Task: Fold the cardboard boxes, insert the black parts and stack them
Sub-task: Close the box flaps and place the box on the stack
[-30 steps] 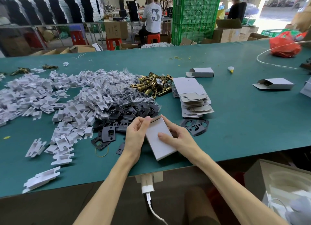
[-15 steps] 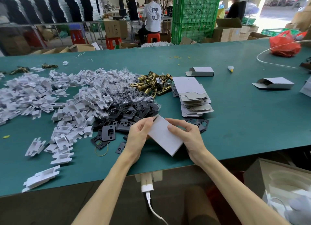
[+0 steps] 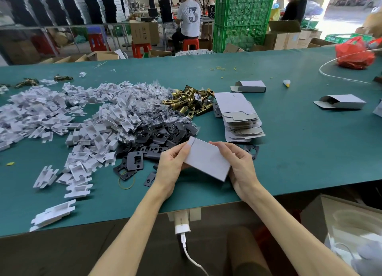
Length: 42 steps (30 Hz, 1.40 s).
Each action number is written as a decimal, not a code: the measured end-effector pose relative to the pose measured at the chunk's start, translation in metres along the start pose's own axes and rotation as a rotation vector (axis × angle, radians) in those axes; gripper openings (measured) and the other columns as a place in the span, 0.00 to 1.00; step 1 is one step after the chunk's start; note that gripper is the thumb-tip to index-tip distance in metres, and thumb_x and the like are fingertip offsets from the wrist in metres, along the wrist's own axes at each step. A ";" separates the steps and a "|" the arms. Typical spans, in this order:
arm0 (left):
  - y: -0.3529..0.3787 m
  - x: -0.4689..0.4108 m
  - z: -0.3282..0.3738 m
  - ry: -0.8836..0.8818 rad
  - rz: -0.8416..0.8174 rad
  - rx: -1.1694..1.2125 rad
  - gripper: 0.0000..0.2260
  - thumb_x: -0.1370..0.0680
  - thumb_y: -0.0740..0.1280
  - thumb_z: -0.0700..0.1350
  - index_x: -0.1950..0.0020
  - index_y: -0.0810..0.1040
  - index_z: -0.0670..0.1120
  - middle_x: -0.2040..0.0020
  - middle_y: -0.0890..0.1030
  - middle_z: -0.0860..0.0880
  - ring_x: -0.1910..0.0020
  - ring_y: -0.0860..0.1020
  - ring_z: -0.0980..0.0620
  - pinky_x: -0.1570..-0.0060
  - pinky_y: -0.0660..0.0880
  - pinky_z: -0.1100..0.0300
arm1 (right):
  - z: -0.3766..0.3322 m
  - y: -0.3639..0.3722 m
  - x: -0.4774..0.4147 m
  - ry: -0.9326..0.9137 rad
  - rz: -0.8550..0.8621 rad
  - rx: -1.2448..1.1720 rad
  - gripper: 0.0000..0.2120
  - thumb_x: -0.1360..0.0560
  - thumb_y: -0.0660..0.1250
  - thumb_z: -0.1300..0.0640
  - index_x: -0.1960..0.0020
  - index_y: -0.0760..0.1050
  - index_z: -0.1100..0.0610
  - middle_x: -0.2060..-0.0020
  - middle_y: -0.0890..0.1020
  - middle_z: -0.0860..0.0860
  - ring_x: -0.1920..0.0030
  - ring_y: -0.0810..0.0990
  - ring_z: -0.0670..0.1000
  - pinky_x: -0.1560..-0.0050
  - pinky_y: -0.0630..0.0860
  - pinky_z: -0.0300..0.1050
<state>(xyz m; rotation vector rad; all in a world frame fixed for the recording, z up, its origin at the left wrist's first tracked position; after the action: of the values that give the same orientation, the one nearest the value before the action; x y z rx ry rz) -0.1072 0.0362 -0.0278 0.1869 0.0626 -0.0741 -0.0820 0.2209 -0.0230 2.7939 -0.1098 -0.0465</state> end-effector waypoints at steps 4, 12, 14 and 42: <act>0.001 0.002 0.002 0.005 -0.028 0.011 0.12 0.15 0.65 0.45 0.45 0.88 0.55 0.46 0.88 0.46 0.49 0.84 0.52 0.51 0.82 0.60 | -0.001 -0.001 0.001 0.024 0.018 -0.043 0.13 0.20 0.69 0.53 0.43 0.84 0.62 0.44 0.85 0.59 0.51 0.80 0.53 0.53 0.75 0.50; 0.001 0.000 -0.002 0.005 -0.037 -0.033 0.10 0.15 0.66 0.44 0.40 0.85 0.51 0.45 0.87 0.47 0.47 0.83 0.52 0.48 0.82 0.58 | -0.003 0.000 0.002 -0.002 0.016 0.010 0.14 0.21 0.69 0.51 0.44 0.82 0.61 0.44 0.84 0.60 0.50 0.79 0.54 0.52 0.73 0.51; 0.001 -0.001 -0.002 0.012 -0.028 -0.038 0.09 0.15 0.66 0.44 0.40 0.85 0.52 0.46 0.88 0.49 0.48 0.83 0.55 0.49 0.82 0.60 | -0.004 0.002 0.002 -0.013 0.004 0.034 0.14 0.21 0.68 0.51 0.44 0.82 0.60 0.44 0.84 0.60 0.50 0.79 0.54 0.50 0.73 0.52; 0.005 -0.002 -0.004 0.001 -0.104 -0.319 0.23 0.13 0.61 0.41 0.18 0.64 0.48 0.25 0.74 0.52 0.27 0.72 0.50 0.23 0.65 0.51 | 0.006 0.009 -0.006 -0.098 -0.054 0.369 0.18 0.20 0.63 0.41 0.42 0.80 0.53 0.47 0.84 0.51 0.52 0.79 0.47 0.50 0.75 0.43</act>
<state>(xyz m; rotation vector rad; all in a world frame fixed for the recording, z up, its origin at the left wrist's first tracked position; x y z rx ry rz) -0.1093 0.0420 -0.0305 -0.1353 0.0843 -0.1662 -0.0885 0.2112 -0.0260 3.1633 -0.0727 -0.1943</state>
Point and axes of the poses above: each hand's wrist, its own x-axis away from the middle knuckle, its own y-axis out of the palm, z = x × y, the point moved 6 cm from there along -x, towards the middle knuckle
